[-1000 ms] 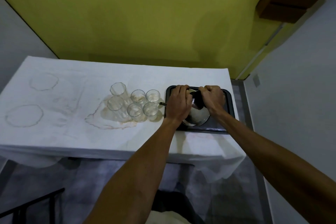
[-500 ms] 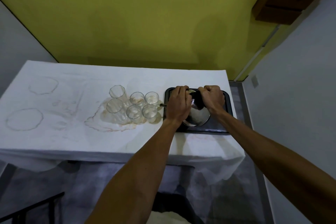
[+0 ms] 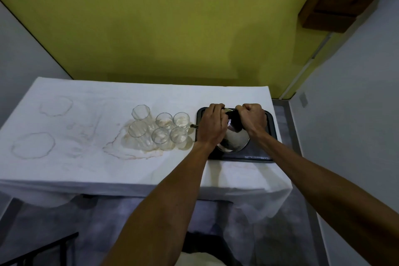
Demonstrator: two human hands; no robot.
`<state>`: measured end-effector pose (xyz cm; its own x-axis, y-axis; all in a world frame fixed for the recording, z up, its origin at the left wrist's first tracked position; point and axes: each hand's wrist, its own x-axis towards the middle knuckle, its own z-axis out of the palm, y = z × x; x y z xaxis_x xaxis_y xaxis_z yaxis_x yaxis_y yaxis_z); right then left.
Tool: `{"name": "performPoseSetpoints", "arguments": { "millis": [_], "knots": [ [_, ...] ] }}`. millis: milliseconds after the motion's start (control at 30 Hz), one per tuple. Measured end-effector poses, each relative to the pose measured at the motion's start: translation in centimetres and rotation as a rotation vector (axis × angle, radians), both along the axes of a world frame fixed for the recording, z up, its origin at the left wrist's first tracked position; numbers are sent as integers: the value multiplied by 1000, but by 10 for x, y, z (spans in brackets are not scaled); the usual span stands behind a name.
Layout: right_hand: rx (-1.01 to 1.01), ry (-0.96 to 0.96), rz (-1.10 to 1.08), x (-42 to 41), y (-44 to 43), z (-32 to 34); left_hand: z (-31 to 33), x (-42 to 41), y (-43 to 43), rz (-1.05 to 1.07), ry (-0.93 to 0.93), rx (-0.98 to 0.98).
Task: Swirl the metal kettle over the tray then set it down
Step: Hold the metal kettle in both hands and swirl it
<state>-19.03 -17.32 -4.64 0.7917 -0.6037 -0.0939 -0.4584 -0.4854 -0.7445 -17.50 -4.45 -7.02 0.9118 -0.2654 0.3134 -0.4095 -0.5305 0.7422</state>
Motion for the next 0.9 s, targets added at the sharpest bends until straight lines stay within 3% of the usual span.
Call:
{"name": "performPoseSetpoints", "arguments": {
  "millis": [900],
  "knots": [
    [-20, -14, 15, 5, 1, 11, 4, 7, 0, 28, -2, -1]
  ]
}}
